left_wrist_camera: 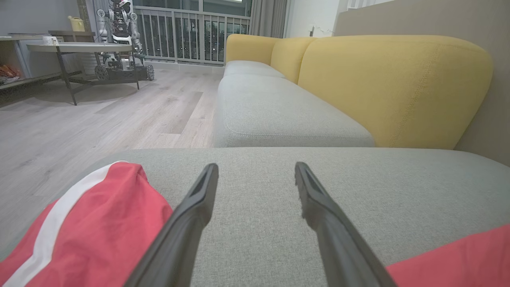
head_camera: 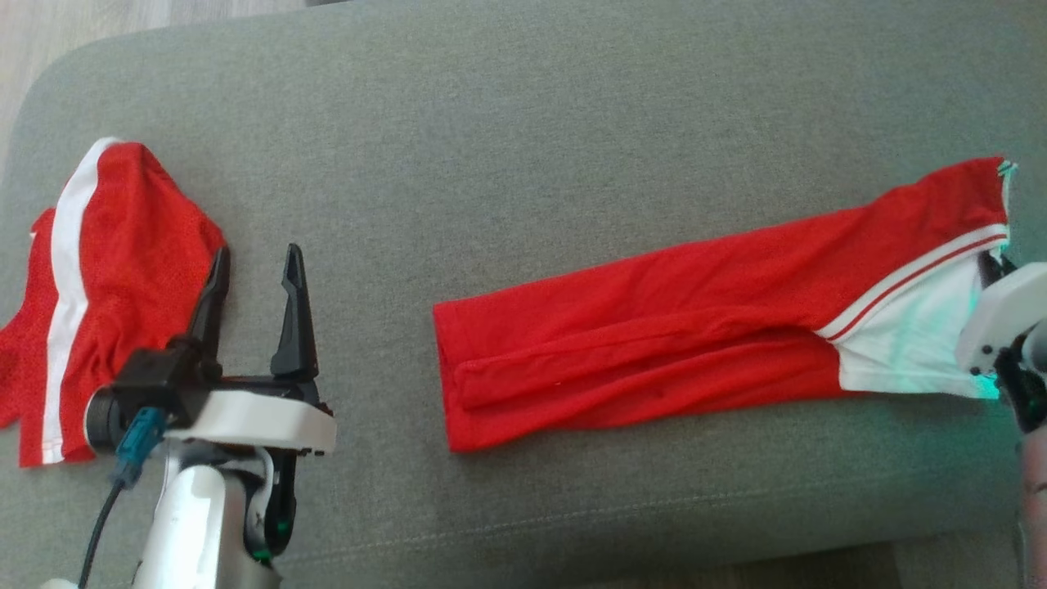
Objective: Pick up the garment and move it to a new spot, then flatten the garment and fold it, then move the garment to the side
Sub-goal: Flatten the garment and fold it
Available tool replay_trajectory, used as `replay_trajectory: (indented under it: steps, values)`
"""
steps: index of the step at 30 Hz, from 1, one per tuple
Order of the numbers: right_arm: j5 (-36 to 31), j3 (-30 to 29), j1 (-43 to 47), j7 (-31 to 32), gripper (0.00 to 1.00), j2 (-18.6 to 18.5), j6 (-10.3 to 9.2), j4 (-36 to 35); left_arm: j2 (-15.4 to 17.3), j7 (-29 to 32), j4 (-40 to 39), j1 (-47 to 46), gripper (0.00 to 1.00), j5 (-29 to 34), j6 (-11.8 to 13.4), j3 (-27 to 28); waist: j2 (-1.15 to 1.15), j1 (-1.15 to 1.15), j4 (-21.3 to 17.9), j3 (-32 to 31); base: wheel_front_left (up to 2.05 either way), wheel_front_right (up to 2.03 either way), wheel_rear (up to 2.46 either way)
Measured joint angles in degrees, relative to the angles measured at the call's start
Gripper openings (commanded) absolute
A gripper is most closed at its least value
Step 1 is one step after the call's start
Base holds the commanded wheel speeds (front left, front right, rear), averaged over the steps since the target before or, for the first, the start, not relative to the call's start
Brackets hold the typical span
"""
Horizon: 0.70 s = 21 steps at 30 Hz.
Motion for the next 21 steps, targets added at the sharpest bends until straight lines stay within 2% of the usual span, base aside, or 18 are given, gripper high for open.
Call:
replay_trajectory:
  steps: [6, 13, 17, 21]
  values:
    - [-0.3, 2.0, -0.6, 3.3, 0.0, 0.6, 0.0, -0.1, 0.0, 0.0, 0.0, 0.2, 1.0, 0.0, 0.0, 0.1, 0.0, 0.0, 0.0, -0.5, 0.0, 0.0, 0.0]
    - [4.7, 10.3, 0.0, 11.5, 0.0, 3.6, 0.0, -8.2, 0.0, 0.0, 0.3, 1.8, 1.0, -0.3, 0.6, 0.2, 0.0, 0.0, -1.0, -3.0, 0.0, 0.0, 0.0]
    - [9.4, 12.2, 1.6, 17.3, 0.0, 5.9, 0.0, -13.9, 0.0, 0.0, 0.5, 2.8, 1.0, -1.3, 1.5, -0.4, 0.0, 0.0, -1.6, -4.9, 0.0, 0.0, 0.0]
    - [11.3, 14.4, 4.0, 22.0, 0.0, 7.4, 0.0, -19.4, 0.0, 0.0, 0.5, 3.4, 1.0, -2.2, 2.0, -1.0, 0.0, 0.0, -1.9, -6.7, 0.0, 0.0, 0.0]
